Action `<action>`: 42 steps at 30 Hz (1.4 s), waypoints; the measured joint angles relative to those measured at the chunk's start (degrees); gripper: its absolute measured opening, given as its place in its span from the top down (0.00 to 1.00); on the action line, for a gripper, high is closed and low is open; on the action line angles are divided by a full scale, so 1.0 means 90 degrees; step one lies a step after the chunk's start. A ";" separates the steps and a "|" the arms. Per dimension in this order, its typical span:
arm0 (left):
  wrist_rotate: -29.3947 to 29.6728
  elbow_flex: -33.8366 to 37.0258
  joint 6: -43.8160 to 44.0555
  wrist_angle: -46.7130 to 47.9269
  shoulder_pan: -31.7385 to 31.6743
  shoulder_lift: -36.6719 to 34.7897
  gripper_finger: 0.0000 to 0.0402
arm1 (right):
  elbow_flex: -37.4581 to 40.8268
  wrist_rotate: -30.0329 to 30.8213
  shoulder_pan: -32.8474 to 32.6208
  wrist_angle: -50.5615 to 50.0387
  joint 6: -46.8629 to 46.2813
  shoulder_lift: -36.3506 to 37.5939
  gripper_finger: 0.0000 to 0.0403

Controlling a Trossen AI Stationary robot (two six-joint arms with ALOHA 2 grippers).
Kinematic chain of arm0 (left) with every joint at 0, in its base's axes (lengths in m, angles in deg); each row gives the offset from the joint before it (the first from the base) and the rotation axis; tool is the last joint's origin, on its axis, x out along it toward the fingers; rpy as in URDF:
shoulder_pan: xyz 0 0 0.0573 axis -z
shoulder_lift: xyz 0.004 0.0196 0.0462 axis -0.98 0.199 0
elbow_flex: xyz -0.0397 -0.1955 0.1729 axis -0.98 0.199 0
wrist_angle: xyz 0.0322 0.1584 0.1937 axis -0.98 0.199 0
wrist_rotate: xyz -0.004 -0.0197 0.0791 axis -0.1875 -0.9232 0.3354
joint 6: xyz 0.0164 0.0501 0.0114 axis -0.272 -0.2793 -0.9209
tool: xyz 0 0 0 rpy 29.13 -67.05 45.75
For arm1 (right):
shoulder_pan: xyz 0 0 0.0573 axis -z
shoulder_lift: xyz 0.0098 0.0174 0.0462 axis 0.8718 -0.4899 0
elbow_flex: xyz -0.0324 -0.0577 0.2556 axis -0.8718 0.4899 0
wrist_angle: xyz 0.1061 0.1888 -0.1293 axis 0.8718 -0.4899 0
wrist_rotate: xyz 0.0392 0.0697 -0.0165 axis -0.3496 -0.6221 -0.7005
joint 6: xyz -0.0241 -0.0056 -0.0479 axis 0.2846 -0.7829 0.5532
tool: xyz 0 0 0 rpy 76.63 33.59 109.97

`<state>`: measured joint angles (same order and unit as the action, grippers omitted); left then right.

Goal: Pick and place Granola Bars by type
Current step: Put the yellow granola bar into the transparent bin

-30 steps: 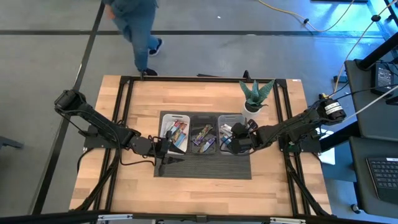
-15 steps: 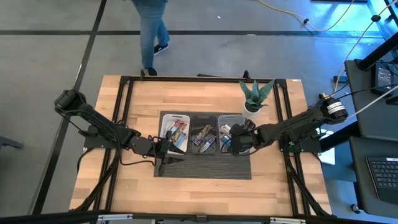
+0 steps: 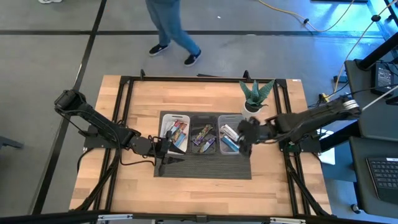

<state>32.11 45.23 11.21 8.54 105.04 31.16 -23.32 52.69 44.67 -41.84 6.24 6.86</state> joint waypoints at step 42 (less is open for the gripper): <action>0.0621 0.0000 -0.0508 0.0000 -0.0001 0.0000 0.68 | -0.0134 0.7096 0.1860 0.2125 0.2658 0.3618 0.46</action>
<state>37.70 45.23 6.64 8.54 105.03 31.16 -24.52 116.55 61.41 -22.72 30.16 39.42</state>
